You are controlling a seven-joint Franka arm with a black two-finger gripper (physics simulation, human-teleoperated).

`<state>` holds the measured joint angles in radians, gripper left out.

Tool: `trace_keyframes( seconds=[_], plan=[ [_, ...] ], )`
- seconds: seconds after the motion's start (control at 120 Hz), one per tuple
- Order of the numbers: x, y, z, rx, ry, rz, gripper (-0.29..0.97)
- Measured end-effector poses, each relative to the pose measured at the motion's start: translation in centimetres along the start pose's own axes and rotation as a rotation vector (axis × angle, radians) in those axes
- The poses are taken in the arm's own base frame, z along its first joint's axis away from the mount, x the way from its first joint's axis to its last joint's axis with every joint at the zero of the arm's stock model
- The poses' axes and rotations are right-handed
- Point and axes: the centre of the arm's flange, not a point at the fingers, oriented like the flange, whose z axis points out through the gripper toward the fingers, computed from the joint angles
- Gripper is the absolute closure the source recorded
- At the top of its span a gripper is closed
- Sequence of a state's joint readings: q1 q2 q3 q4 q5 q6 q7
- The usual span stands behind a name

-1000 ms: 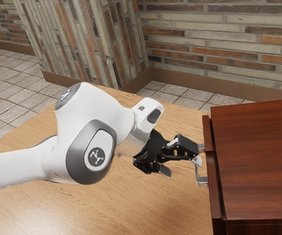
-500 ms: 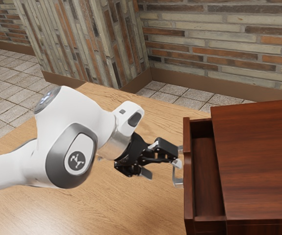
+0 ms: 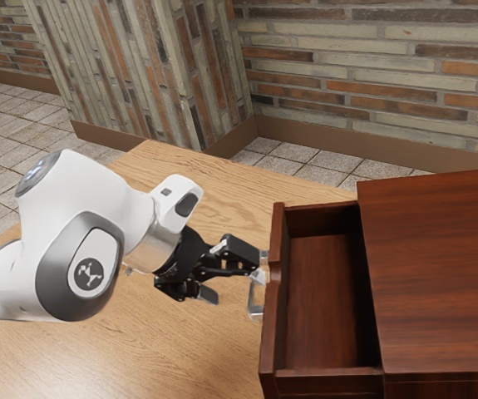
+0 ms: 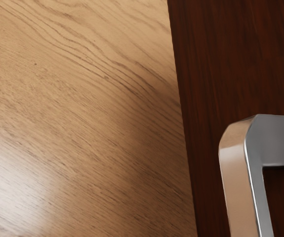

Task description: Pull the drawer handle with one arm to open the drawer

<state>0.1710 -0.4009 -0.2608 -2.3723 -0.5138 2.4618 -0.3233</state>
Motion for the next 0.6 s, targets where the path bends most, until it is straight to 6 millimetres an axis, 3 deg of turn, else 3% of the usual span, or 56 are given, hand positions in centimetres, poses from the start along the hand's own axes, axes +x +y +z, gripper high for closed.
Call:
trace_keyframes(
  seconds=[0.6],
  plan=[
    [-0.1, -3.5, -2.4, 0.016, 0.013, -0.027, 0.0]
  ],
)
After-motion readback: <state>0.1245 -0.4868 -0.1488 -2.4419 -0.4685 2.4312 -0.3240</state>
